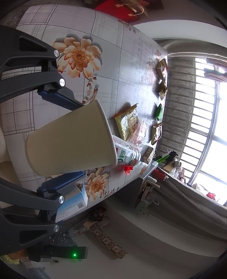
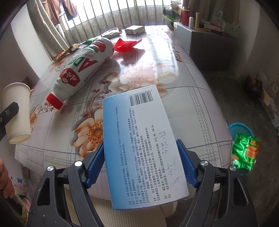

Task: Collect trash
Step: 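Carry the box and cup to the blue wastebasket and open both grippers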

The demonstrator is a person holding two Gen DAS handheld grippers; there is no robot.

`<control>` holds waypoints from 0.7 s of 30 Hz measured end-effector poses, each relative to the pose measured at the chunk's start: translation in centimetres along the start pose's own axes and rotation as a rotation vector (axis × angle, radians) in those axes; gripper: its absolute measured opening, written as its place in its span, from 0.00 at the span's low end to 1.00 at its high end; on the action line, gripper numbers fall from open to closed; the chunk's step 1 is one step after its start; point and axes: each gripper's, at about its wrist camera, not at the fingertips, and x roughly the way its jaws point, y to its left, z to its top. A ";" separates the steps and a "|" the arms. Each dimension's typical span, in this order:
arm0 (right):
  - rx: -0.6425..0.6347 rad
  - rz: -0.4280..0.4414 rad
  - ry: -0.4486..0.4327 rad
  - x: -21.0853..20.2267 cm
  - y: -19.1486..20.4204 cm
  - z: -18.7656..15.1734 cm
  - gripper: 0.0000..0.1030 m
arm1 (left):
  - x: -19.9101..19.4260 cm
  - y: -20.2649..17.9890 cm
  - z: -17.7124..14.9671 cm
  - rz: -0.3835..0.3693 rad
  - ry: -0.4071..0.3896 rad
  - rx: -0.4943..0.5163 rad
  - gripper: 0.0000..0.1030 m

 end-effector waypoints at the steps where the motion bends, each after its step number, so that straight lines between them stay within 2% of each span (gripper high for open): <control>1: 0.002 0.005 -0.003 -0.1 0.0 0.0 0.71 | 0.0 -0.1 0.0 0.001 0.000 0.003 0.66; 11: 0.104 0.137 -0.038 -1.6 -2.3 0.1 0.70 | 0.0 -1.8 0.4 0.001 -0.016 0.045 0.66; 21: 0.197 0.222 -0.090 -4.1 -4.7 -0.2 0.69 | -0.3 -3.6 0.7 -0.016 -0.029 0.084 0.66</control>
